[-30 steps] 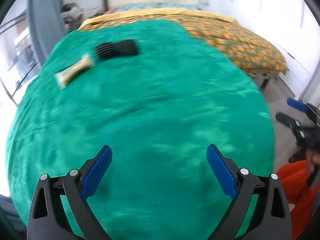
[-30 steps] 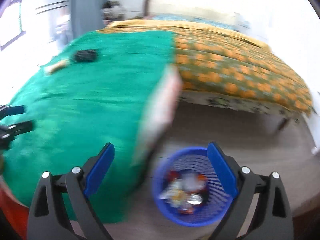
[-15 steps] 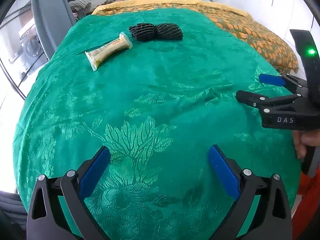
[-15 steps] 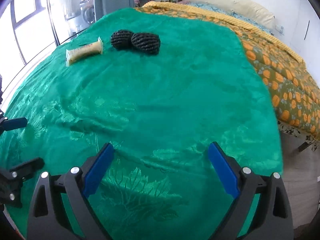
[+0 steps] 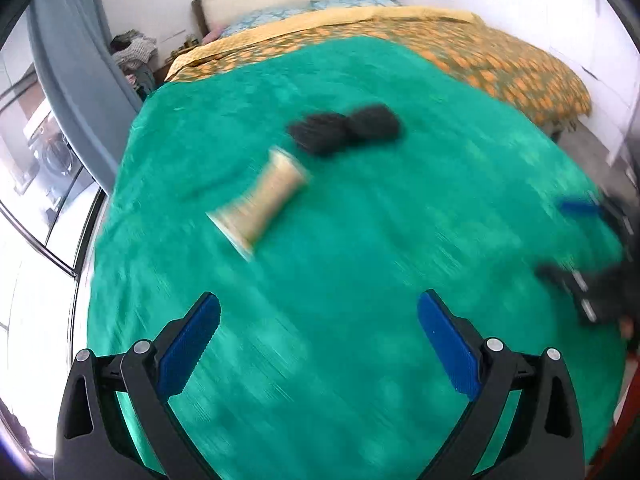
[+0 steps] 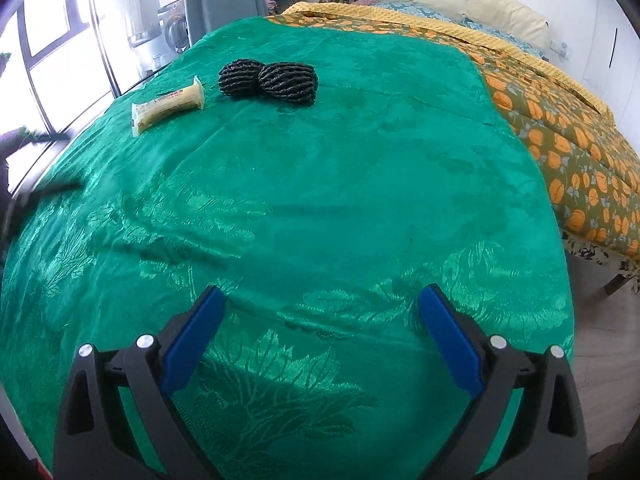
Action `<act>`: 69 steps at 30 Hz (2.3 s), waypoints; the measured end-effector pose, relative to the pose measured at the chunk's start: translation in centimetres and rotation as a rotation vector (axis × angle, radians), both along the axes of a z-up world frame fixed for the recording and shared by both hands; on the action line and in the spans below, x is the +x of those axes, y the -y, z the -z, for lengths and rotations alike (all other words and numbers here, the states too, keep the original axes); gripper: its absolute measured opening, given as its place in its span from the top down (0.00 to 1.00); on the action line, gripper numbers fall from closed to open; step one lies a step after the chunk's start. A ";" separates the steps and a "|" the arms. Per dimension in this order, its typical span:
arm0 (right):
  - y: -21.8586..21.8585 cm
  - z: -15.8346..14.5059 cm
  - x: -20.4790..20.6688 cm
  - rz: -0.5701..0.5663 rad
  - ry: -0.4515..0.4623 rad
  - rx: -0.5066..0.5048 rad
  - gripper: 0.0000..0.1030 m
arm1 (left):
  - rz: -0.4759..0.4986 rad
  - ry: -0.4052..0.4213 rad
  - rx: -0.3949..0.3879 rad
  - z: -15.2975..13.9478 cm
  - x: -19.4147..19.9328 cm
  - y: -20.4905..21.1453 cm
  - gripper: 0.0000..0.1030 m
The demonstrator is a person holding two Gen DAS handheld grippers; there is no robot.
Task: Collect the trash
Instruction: 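Return to the bed and grasp the cream snack bar wrapper with the left tool, then grasp the black mesh sleeves with the right tool while the left tool holds the wrapper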
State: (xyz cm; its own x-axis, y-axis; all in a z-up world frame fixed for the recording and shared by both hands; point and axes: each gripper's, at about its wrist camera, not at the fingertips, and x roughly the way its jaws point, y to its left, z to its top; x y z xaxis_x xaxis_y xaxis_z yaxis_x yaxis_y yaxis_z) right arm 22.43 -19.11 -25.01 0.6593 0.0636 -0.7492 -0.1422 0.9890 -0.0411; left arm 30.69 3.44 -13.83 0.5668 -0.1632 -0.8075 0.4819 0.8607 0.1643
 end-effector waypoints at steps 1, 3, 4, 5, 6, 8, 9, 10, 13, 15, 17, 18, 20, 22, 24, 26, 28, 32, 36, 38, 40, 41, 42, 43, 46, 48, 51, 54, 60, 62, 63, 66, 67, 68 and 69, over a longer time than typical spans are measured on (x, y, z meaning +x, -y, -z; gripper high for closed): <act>-0.1 0.0 0.0 0.000 0.000 0.000 0.07 | -0.014 -0.010 0.006 0.0 2.0 -0.4 0.05; -0.2 0.0 0.0 0.001 0.000 0.000 0.07 | -0.029 -0.028 0.022 0.6 5.6 -1.0 0.05; -0.2 0.0 0.1 0.001 0.000 0.000 0.07 | -0.022 -0.043 0.042 1.2 7.0 -1.0 0.05; -0.2 0.0 0.1 0.001 0.000 0.002 0.07 | -0.018 -0.047 0.074 1.8 8.1 -0.7 0.05; -0.2 0.0 0.1 0.000 -0.001 0.002 0.07 | -0.015 -0.051 0.108 2.6 9.0 -0.5 0.05; -0.2 0.1 0.1 0.000 -0.001 0.005 0.07 | -0.004 -0.077 0.123 3.6 10.5 -0.1 0.11; -0.2 0.1 0.1 0.000 -0.002 0.006 0.07 | -0.003 -0.081 0.103 3.7 10.9 0.0 0.12; -0.2 0.1 0.1 0.000 -0.002 0.007 0.07 | -0.003 -0.085 0.077 3.6 11.2 -0.1 0.15; -0.2 0.1 0.2 0.000 -0.002 0.008 0.07 | -0.011 -0.115 0.018 3.5 12.2 -0.1 0.30; -0.2 0.1 0.2 0.000 -0.002 0.008 0.07 | -0.021 -0.140 -0.023 3.6 12.5 0.0 0.47; -0.3 0.1 0.2 0.001 -0.002 0.007 0.07 | -0.032 -0.147 -0.060 3.4 12.2 0.2 0.75; -0.3 0.1 0.2 0.001 -0.002 0.007 0.07 | -0.039 -0.150 -0.067 3.4 12.0 0.3 0.79; -0.3 0.1 0.2 0.001 -0.002 0.008 0.07 | -0.088 -0.146 -0.086 3.0 11.1 0.1 0.82; -0.3 0.1 0.2 0.001 -0.002 0.007 0.07 | -0.138 -0.153 -0.127 2.2 9.8 -0.5 0.83; -0.3 0.1 0.1 0.001 -0.002 0.008 0.07 | -0.180 -0.154 -0.153 1.2 7.6 -1.0 0.83; -0.3 0.1 0.2 0.000 -0.002 0.007 0.07 | -0.207 -0.176 -0.180 0.6 4.7 -1.7 0.82; -0.3 0.1 0.2 0.000 -0.002 0.007 0.07 | -0.225 -0.200 -0.202 0.3 1.7 -2.3 0.82; -0.3 0.1 0.2 0.001 -0.002 0.006 0.07 | -0.234 -0.189 -0.206 1.2 -3.9 -3.1 0.82; -0.3 0.1 0.2 0.001 -0.002 0.006 0.07 | -0.230 -0.167 -0.231 2.9 -6.2 -3.7 0.76; -0.3 0.1 0.2 0.001 -0.002 0.006 0.07 | -0.230 -0.141 -0.240 3.5 -6.4 -3.9 0.65; -0.3 0.1 0.2 0.001 -0.002 0.005 0.07 | -0.233 -0.091 -0.214 3.6 -6.3 -3.8 0.50; -0.3 0.1 0.2 0.001 -0.002 0.004 0.07 | -0.239 -0.069 -0.187 3.8 -6.2 -3.7 0.43; -0.4 0.0 0.2 0.002 -0.001 0.003 0.07 | -0.239 -0.056 -0.168 4.0 -6.1 -3.5 0.41; -0.4 0.0 0.2 0.004 0.000 0.002 0.07 | -0.236 -0.043 -0.153 4.1 -6.0 -3.3 0.38; -0.6 -0.1 -0.1 0.012 0.006 -0.009 0.07 | -0.263 -0.020 -0.123 4.3 -5.7 -3.2 0.24; -0.7 -0.1 -0.4 0.007 0.005 -0.007 0.07 | -0.280 -0.041 -0.151 4.4 -5.4 -3.9 0.20; -0.5 -0.7 -0.5 -0.072 0.038 0.016 0.07 | -0.262 -0.047 -0.140 4.5 -5.4 -3.7 0.12; -1.0 -2.2 1.6 -0.163 0.091 -0.064 0.07 | -0.267 -0.054 -0.156 4.6 -5.3 -4.0 0.10; -3.7 -4.4 12.2 -0.309 0.076 -0.218 0.07 | -0.262 -0.061 -0.160 4.8 -5.1 -3.9 0.08; -5.4 -4.6 15.1 -0.350 0.061 -0.264 0.08 | -0.261 -0.062 -0.162 4.8 -5.0 -3.9 0.08; -6.5 -4.6 16.4 -0.367 0.065 -0.303 0.08 | -0.261 -0.062 -0.163 4.9 -5.0 -3.9 0.08; -9.1 -4.3 19.3 -0.409 0.077 -0.381 0.08 | -0.263 -0.062 -0.159 4.9 -4.8 -3.9 0.07; -9.6 -4.2 20.0 -0.408 0.069 -0.391 0.08 | -0.264 -0.062 -0.157 4.9 -4.8 -3.9 0.07; -10.0 -3.8 20.8 -0.403 0.049 -0.389 0.08 | -0.265 -0.062 -0.156 4.9 -4.7 -3.8 0.07; -10.0 -3.6 21.4 -0.398 0.031 -0.377 0.10 | -0.265 -0.062 -0.155 4.9 -4.7 -3.8 0.07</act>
State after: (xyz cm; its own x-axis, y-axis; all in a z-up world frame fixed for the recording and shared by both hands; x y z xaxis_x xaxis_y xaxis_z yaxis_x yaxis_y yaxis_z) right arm 43.79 -9.06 -21.39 0.6612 0.0439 -0.7490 -0.4958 0.7748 -0.3922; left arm 26.01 7.24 -18.73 0.5562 -0.1404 -0.8191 0.2420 0.9703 -0.0019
